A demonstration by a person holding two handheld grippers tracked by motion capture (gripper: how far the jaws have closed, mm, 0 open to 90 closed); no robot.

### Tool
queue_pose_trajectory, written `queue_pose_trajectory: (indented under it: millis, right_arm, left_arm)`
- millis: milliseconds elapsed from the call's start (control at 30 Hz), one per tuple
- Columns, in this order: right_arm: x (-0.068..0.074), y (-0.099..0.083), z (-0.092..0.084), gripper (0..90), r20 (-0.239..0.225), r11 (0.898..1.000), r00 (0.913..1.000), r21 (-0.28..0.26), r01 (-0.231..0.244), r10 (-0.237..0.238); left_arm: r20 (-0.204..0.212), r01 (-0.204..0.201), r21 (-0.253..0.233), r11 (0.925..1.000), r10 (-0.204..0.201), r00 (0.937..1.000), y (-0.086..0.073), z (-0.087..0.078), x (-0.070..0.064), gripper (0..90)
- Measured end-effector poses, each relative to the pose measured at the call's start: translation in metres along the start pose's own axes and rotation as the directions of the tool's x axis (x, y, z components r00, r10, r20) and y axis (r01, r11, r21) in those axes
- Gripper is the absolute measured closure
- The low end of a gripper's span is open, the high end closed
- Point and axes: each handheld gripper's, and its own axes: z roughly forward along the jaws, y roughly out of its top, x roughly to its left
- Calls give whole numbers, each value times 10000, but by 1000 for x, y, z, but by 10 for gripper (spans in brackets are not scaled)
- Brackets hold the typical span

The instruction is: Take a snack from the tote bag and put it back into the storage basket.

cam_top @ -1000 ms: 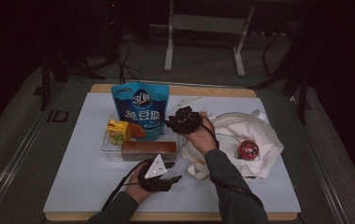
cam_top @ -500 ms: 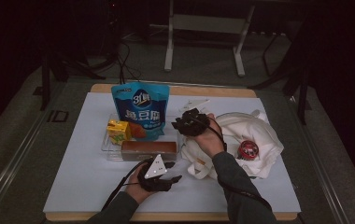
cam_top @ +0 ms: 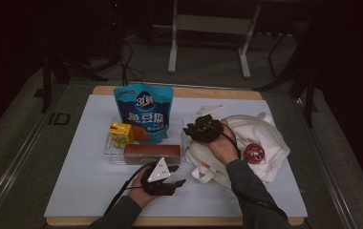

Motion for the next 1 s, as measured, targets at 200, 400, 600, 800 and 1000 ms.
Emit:
queue_pose_trajectory:
  millis: [200,400,600,800,1000]
  right_arm:
    - [-2,-4,-9,728,-67,9996,9998,-226,-179,178]
    - [-5,-10,-17,728,-34,9993,9996,-244,-284,284]
    - [-9,-18,-24,729,-13,9991,9993,-209,-381,381]
    - [-12,-23,-29,729,45,9988,9989,-166,-462,463]
    - [-15,-27,-38,729,157,9990,9990,-159,-419,421]
  left_arm:
    - [18,37,-10,10000,-37,10000,0,0,0,444]
    - [23,34,-10,10000,-34,10000,0,0,0,443]
    - [25,37,-10,10000,-37,10000,0,0,0,444]
    - [25,44,-8,10000,-44,10000,0,0,0,443]
    - [31,49,-18,10000,-49,10000,0,0,0,443]
